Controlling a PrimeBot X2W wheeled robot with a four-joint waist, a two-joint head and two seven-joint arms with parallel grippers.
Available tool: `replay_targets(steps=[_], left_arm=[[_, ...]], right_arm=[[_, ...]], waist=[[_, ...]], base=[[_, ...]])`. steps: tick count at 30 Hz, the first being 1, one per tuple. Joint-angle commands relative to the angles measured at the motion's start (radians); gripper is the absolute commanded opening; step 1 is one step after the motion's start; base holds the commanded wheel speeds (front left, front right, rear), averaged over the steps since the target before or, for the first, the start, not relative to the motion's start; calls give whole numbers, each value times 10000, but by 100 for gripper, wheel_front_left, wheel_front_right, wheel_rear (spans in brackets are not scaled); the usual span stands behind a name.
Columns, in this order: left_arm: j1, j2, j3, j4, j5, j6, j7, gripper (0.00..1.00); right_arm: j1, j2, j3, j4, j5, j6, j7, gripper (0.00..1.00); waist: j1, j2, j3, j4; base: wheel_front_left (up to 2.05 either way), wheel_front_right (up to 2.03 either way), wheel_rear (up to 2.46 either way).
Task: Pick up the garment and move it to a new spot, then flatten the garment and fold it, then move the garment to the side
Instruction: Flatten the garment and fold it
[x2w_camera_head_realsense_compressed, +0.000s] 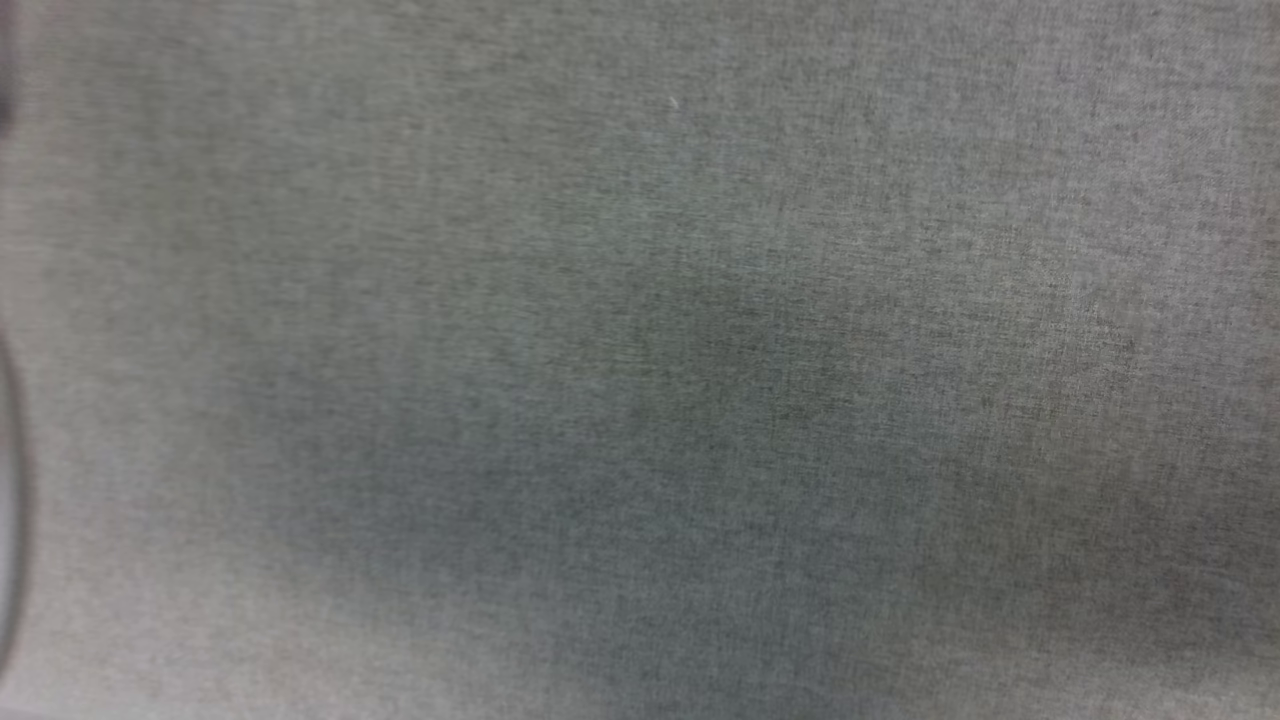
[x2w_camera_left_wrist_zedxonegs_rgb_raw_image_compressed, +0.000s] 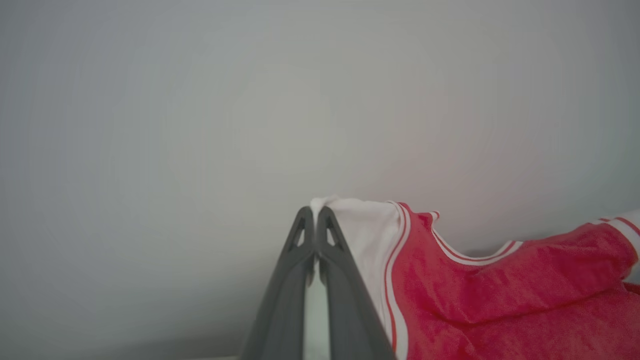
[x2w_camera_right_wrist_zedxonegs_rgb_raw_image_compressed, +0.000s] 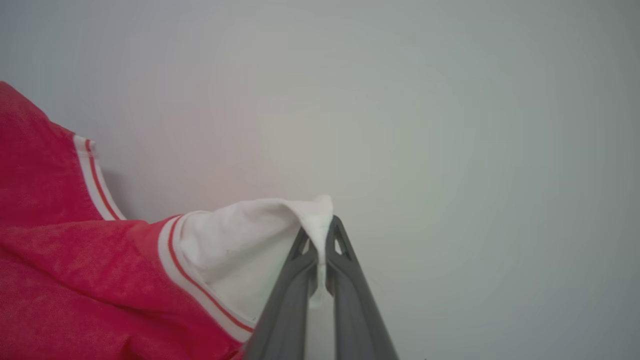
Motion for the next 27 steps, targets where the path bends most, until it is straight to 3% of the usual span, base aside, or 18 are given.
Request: replay_targets(steps=[1,9,19,23,27], left_arm=[[437,-86,-71,65,-95,-52,-14,0],[3040,370,-949,-977,-786,-64,518,0],[6922,1808,-1754,-3171,-1437,-42,818,0],[8727,2482,-1788,-4532,-1772,415,846,0],[10629,3349,-1809,-6268,-2035,1361,803,0]], right_arm=[[369,-157,232,-42,341,-10,-10,0],[3047,-1347,1907,-1236,2913,-10,-12,0],[7965,-2859,2580,-3691,5507,-10,362,0],[10334,-3333,2020,-4636,5820,-10,444,0],[12621,-3481,1172,-5497,5805,-10,663,0]], waist=[[0,0,-821,187],[0,0,-2872,140],[0,0,-5222,-109],[0,0,-5956,-152],[0,0,-6432,-258]], base=[[0,0,0],[0,0,0],[0,0,0],[0,0,0],[0,0,0]])
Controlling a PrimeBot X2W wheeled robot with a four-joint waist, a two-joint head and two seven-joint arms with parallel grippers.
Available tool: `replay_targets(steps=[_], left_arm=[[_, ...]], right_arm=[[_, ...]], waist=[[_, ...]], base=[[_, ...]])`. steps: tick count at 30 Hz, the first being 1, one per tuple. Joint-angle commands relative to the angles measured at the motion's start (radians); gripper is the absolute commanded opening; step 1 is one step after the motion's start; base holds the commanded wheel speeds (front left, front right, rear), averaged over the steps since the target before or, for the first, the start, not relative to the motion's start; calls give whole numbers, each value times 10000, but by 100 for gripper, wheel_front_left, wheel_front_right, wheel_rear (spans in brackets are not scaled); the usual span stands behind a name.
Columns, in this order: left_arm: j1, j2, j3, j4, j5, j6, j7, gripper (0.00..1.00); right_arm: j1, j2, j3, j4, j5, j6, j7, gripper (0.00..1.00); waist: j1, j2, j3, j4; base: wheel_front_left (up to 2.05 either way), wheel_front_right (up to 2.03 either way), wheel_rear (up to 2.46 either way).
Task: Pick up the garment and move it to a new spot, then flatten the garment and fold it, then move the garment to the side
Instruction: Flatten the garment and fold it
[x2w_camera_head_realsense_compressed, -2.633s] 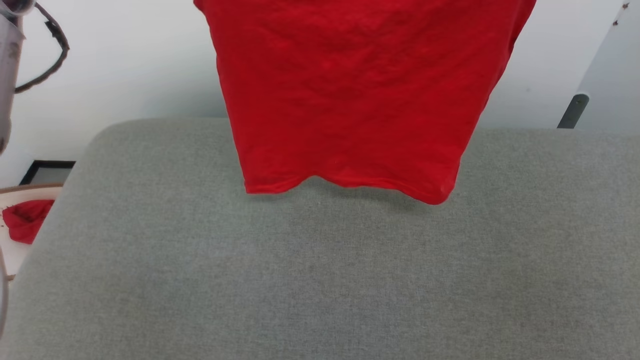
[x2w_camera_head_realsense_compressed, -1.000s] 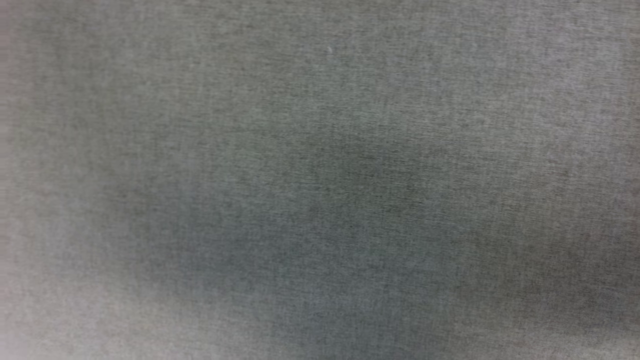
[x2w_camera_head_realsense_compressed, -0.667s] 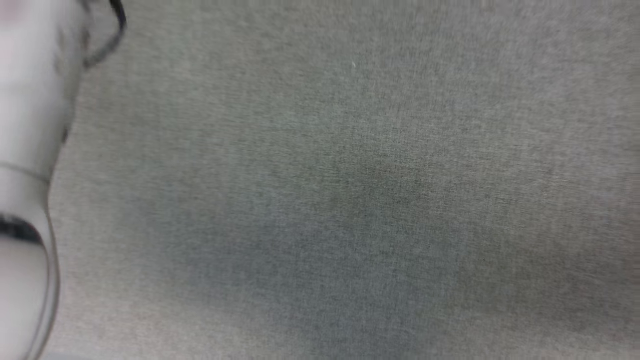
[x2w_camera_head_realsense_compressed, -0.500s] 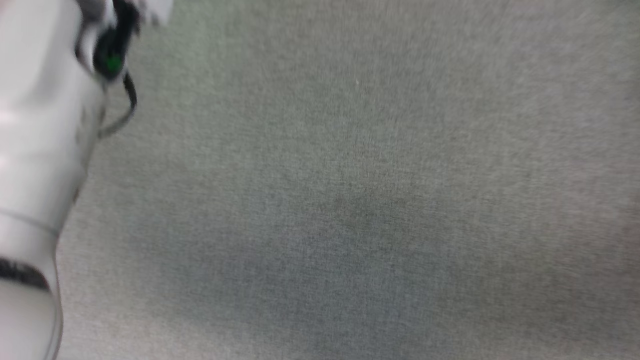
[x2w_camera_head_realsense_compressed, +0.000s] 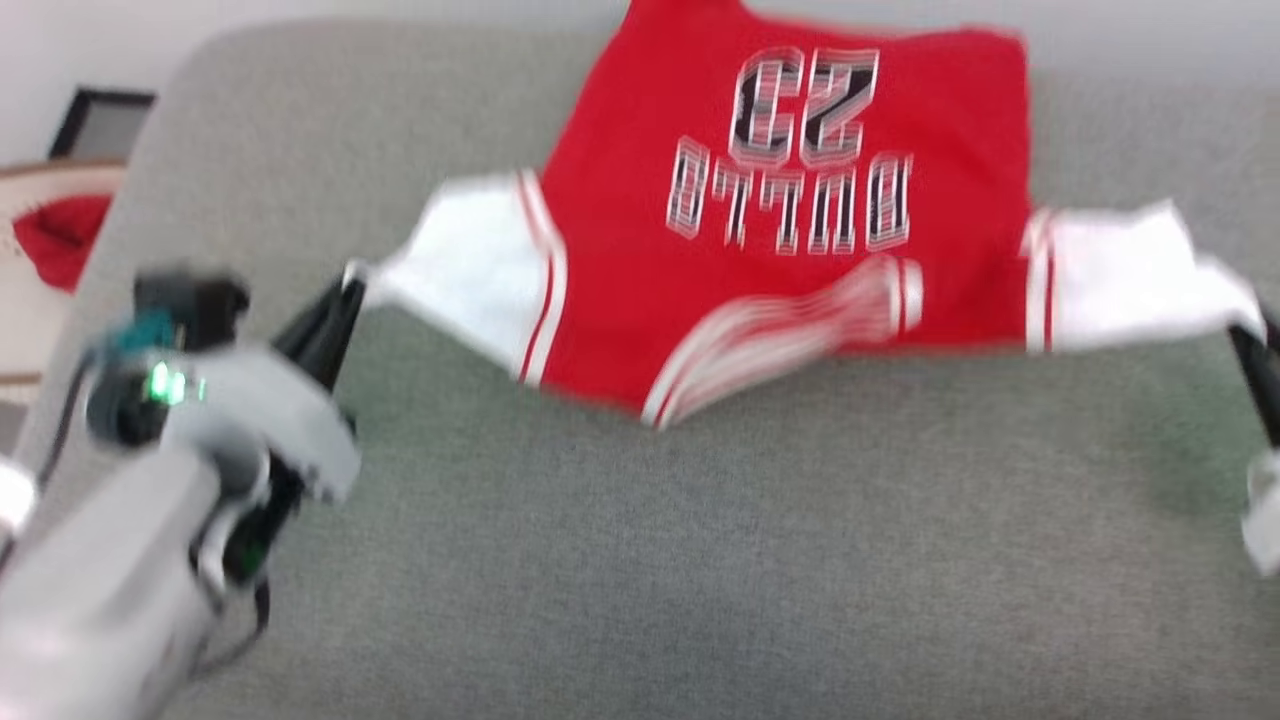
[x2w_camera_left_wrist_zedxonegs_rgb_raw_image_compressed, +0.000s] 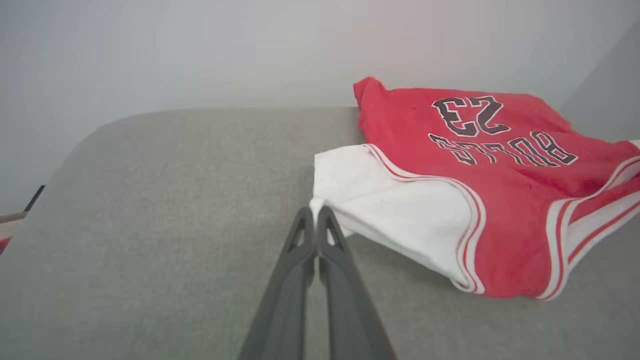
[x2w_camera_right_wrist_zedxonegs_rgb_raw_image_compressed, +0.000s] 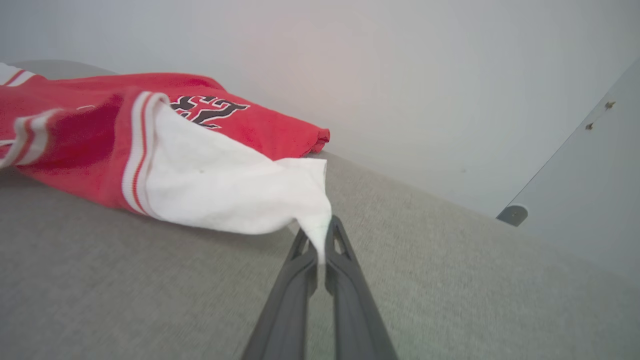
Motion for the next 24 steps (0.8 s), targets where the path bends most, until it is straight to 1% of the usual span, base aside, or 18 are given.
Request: replay_targets(steps=[1,5,7,9,10,12,13,18,24], left_arm=[[791,313,110,-696,-235,455,-112,0],[2629,1120,366,-2495,-829,1553,-252,0],[3461,1432,486,-3307,-1080,2093,-357,0],[4201,1657,518,-4084,-1219,2536,-463,0],[4201,1657,518,-4084,-1219,2536,-463,0],[4883,1912,519,-4667,-1351,2957,-518,0],[5159,2011,550,-4930,-1405,3147,-568,0],[6342,2226,636,-5978,-1776,3825,-679,0],[7205,2318,394,-6726,-2082,4330,-505,0]], right_arm=[[923,1,-401,-338,48,-10,118,0],[2980,184,-1488,-1223,-187,-10,415,0],[3981,332,-1897,-1714,-262,-10,647,0],[4898,362,-2318,-2181,-498,-12,821,0],[4898,362,-2318,-2181,-498,-12,821,0],[5643,623,-2777,-2575,-462,-12,939,0],[6015,654,-2903,-2774,-564,-12,1008,0],[7442,838,-3491,-3435,-848,-12,1235,0],[8354,995,-3979,-3720,-968,-12,1304,0]], waist=[[0,0,-1166,-245],[0,0,-1426,-280],[0,0,-1490,-295],[0,0,-1508,-273],[0,0,-1508,-273],[0,0,-1482,-266],[0,0,-1465,-261],[0,0,-1324,-192],[0,0,-1186,-117]], base=[[0,0,0],[0,0,0],[0,0,0],[0,0,0],[0,0,0],[0,0,0],[0,0,0],[0,0,0],[0,0,0]])
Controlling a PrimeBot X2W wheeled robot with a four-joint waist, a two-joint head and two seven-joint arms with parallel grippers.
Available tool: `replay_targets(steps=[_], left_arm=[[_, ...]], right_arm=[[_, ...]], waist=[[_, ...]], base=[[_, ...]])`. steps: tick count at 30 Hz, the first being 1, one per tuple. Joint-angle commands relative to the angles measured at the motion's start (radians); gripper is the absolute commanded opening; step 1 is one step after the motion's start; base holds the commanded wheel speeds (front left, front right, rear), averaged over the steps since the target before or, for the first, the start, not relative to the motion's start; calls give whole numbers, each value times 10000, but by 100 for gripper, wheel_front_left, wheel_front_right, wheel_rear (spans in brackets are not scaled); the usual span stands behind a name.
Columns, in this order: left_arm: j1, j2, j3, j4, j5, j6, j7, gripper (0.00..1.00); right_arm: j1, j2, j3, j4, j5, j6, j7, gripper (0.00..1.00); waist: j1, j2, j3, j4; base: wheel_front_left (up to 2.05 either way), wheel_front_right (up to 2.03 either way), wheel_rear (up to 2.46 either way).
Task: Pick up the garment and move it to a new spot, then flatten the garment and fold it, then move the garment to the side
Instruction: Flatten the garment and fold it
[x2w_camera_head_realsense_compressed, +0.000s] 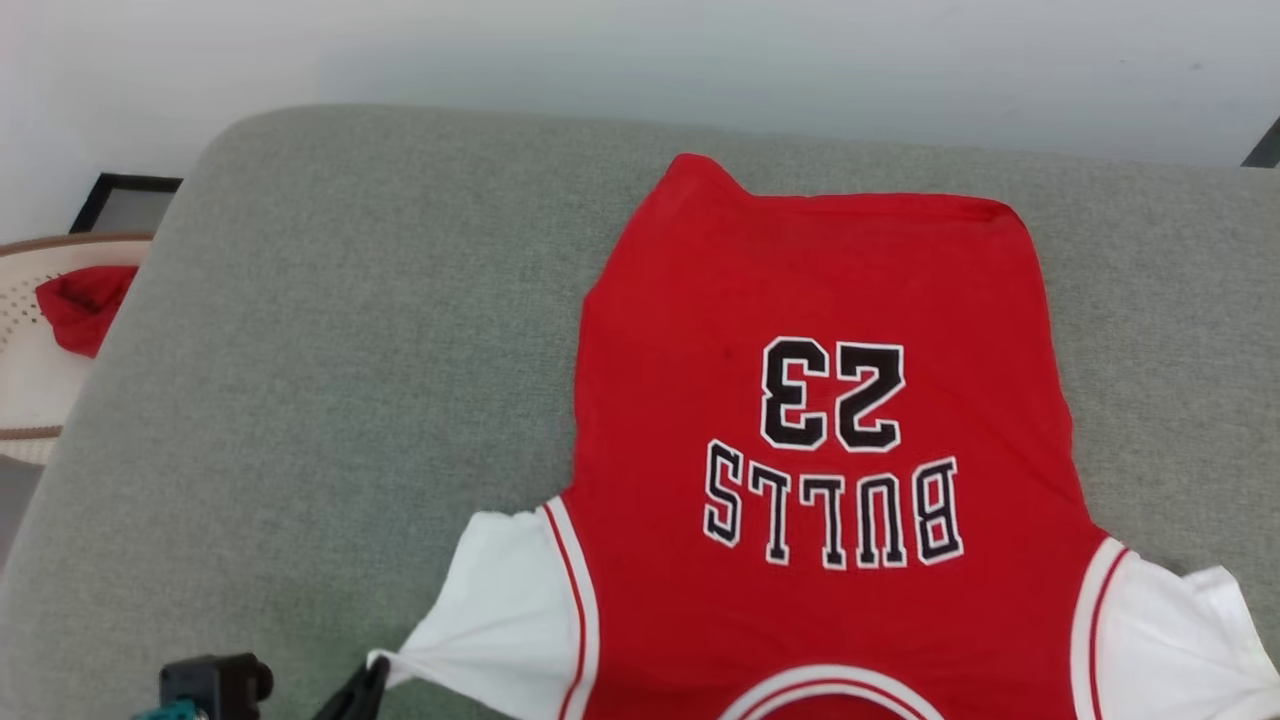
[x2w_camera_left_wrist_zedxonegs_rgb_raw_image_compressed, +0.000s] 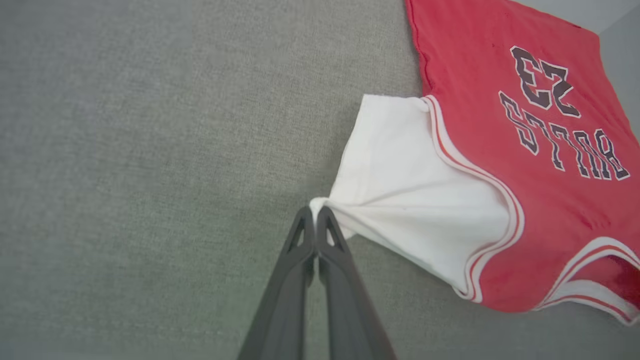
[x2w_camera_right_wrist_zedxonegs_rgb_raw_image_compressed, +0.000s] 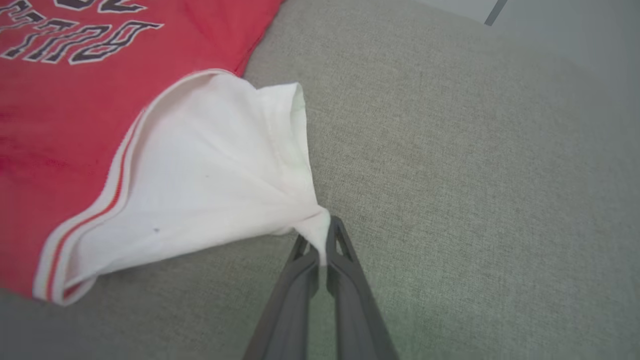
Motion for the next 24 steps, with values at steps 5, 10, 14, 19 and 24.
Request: replay_targets(steps=[5,10,14,19,24], left_arm=[[198,-54,-225,-150,-57,232,266,0],[8,-181,-360,4,107,248,356,0],[-198,-393,-426,217,221,177,364,0],[-323,-669,-471,457,286,76,278,0],[-411,-911,-494,640,326,-13,205,0]], right_arm=[[338,115,-79,-22,-89,-14,56,0],[223,168,85,-122,3,-14,327,0],[38,170,260,-355,332,-12,745,100],[106,-8,423,-1211,1221,-12,1135,100],[-358,15,-61,-2309,1980,-12,1546,100]], waist=[[0,-1,49,190],[0,-1,128,295],[0,-1,199,314],[0,-1,288,294],[0,-1,429,226]], base=[[0,0,0],[0,0,0],[0,0,0],[0,0,0],[0,0,0]])
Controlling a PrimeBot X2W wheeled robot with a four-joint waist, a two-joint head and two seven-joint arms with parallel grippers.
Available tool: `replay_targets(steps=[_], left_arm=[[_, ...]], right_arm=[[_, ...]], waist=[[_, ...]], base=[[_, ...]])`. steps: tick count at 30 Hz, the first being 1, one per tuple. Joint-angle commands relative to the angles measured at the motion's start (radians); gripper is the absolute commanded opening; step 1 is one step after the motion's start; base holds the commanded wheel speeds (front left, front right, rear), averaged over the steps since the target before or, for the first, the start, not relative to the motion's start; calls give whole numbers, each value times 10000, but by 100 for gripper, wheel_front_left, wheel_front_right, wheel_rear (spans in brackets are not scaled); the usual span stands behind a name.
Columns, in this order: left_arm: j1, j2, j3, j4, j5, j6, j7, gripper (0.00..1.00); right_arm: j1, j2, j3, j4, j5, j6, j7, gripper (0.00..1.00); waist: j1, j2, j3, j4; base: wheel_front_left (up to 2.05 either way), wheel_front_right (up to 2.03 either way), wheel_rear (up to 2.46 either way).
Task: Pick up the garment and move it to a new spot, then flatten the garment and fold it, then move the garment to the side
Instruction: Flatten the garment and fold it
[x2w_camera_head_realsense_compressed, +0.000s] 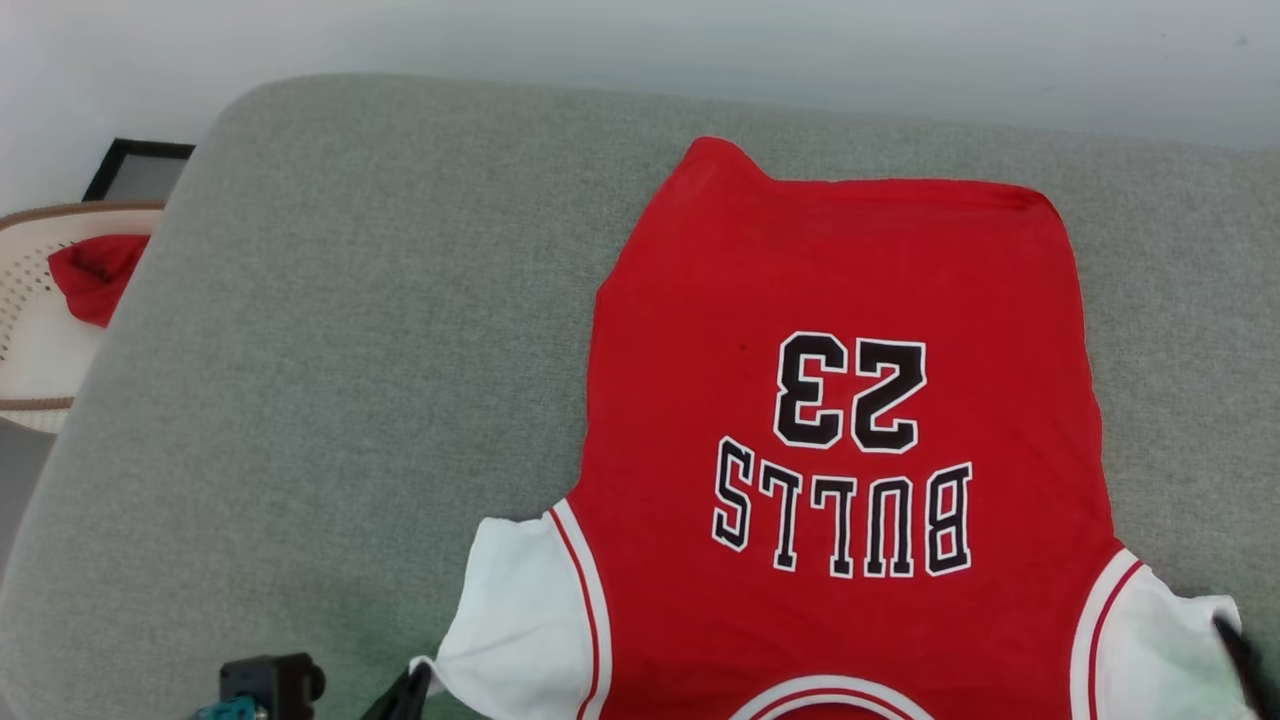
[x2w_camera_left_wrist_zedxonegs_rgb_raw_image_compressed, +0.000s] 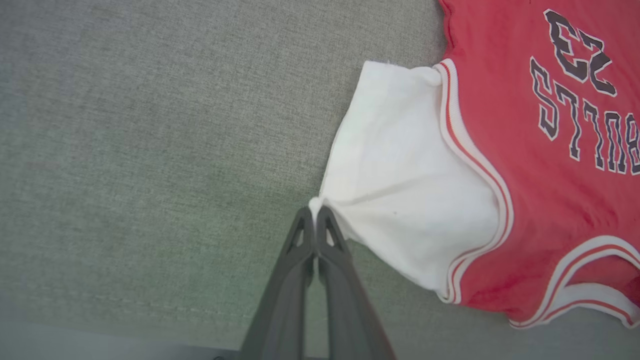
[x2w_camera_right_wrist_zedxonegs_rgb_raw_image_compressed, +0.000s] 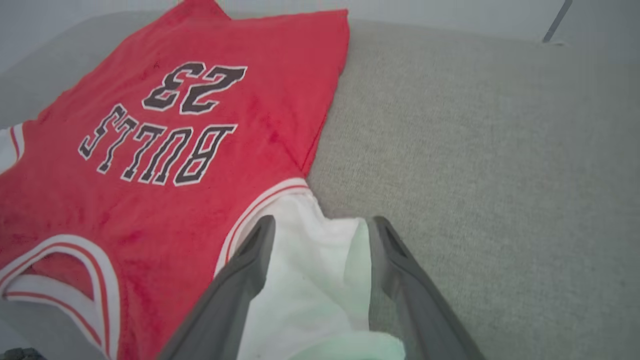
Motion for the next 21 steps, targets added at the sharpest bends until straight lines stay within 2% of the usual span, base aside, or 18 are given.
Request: replay_targets(steps=[1,5,8,15,21], left_arm=[[-128,-88,-21,27,106,-70,-54,0],[-298,-255,-43,154,166,-165,-73,0],[-523,-422,-147,246,286,-271,-3,0],[-1233,-1010,-467,534,654,-574,165,0],[-1836,-1570,-696,861,918,-923,198,0]], right_arm=[[-381,117,-206,-190,138,-10,125,100],[-1865,-27,-334,-402,127,-10,934,100],[-3269,-245,-62,11,63,-10,1548,100],[-6524,-770,953,1761,183,-10,2559,100],[-8549,-1380,1790,3469,370,-10,3130,100]], waist=[[0,-1,69,-21],[0,-1,234,17],[0,-1,362,217],[0,-1,777,997],[0,-1,1276,1783]], base=[[0,0,0],[0,0,0],[0,0,0],[0,0,0],[0,0,0]])
